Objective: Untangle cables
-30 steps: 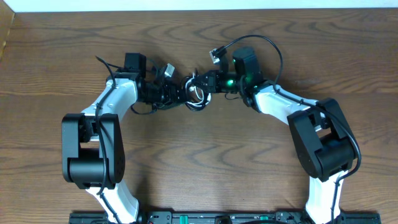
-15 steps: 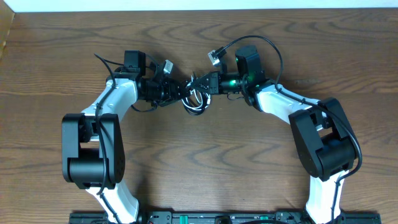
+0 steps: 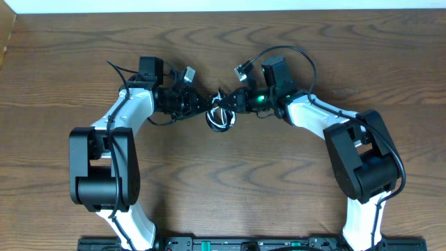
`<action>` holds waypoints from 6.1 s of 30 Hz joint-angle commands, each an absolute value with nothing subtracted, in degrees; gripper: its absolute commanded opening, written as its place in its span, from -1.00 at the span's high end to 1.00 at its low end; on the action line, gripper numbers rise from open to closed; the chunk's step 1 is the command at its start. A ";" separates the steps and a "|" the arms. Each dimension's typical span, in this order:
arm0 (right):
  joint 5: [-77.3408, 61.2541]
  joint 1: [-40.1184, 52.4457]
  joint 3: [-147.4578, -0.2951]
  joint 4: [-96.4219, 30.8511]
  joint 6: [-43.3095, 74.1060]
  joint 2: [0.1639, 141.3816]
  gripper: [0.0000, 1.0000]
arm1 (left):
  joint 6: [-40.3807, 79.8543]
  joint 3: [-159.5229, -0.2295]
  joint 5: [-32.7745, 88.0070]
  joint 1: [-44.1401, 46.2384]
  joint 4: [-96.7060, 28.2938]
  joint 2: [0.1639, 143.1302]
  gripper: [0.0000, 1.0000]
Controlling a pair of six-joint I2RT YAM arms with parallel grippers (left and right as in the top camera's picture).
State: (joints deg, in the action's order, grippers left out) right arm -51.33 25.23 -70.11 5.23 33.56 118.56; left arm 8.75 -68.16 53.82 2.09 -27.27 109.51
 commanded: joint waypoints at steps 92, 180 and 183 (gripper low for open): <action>-59.94 23.66 -70.26 -2.87 17.06 117.01 -0.39 | 5.39 -67.37 33.56 4.62 -31.14 108.22 -0.26; -1.78 40.12 -70.26 -9.19 47.77 109.08 0.30 | 100.27 -65.58 47.62 1.10 -31.24 101.21 0.85; -1.41 40.12 -70.26 -8.36 47.77 109.08 0.28 | 100.14 -65.58 48.45 1.10 -31.24 101.19 0.85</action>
